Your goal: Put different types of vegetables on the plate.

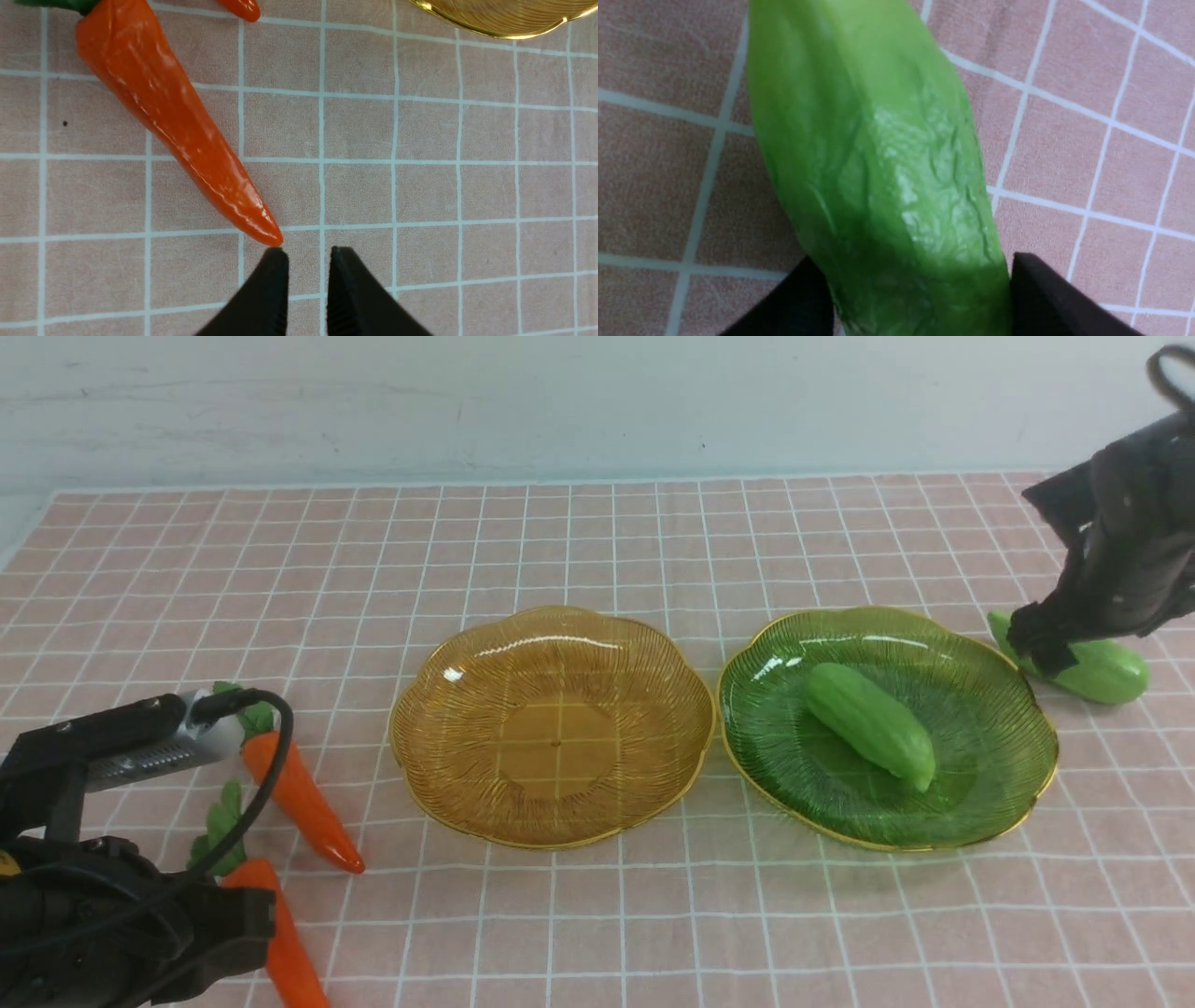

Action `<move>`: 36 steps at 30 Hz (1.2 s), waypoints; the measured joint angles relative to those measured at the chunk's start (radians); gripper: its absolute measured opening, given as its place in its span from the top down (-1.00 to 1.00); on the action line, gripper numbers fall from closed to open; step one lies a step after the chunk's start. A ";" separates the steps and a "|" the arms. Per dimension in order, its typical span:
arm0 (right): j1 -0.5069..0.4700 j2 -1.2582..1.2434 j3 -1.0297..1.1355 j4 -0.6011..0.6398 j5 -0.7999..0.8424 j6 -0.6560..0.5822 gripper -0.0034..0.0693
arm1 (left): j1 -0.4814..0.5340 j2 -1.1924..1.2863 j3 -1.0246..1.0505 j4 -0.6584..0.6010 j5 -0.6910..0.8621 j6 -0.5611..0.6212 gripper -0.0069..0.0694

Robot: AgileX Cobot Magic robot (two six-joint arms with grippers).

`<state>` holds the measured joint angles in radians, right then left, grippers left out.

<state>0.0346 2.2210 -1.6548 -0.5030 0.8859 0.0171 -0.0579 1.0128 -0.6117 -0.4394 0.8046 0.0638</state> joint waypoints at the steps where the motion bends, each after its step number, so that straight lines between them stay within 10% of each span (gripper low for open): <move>1: 0.000 0.000 -0.004 -0.002 0.012 0.005 -0.29 | 0.000 0.000 0.000 0.000 0.004 0.000 0.51; 14: 0.007 -0.170 -0.168 0.629 0.341 -0.034 -0.26 | 0.000 0.000 -0.005 0.045 0.055 -0.064 0.25; 23: 0.039 -0.149 -0.025 0.646 0.347 -0.041 -0.41 | 0.000 0.031 -0.005 0.187 -0.007 -0.230 -0.24; 28: 0.040 -0.165 -0.025 0.646 0.347 -0.006 -0.91 | 0.000 0.101 -0.006 0.198 -0.024 -0.263 -0.38; 36: 0.058 -0.300 0.029 0.667 0.343 -0.005 -0.99 | 0.000 0.217 -0.006 0.201 -0.117 -0.337 -0.41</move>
<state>0.0929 1.9209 -1.6258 0.1644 1.2292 0.0125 -0.0579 1.2302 -0.6178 -0.2379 0.6875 -0.2731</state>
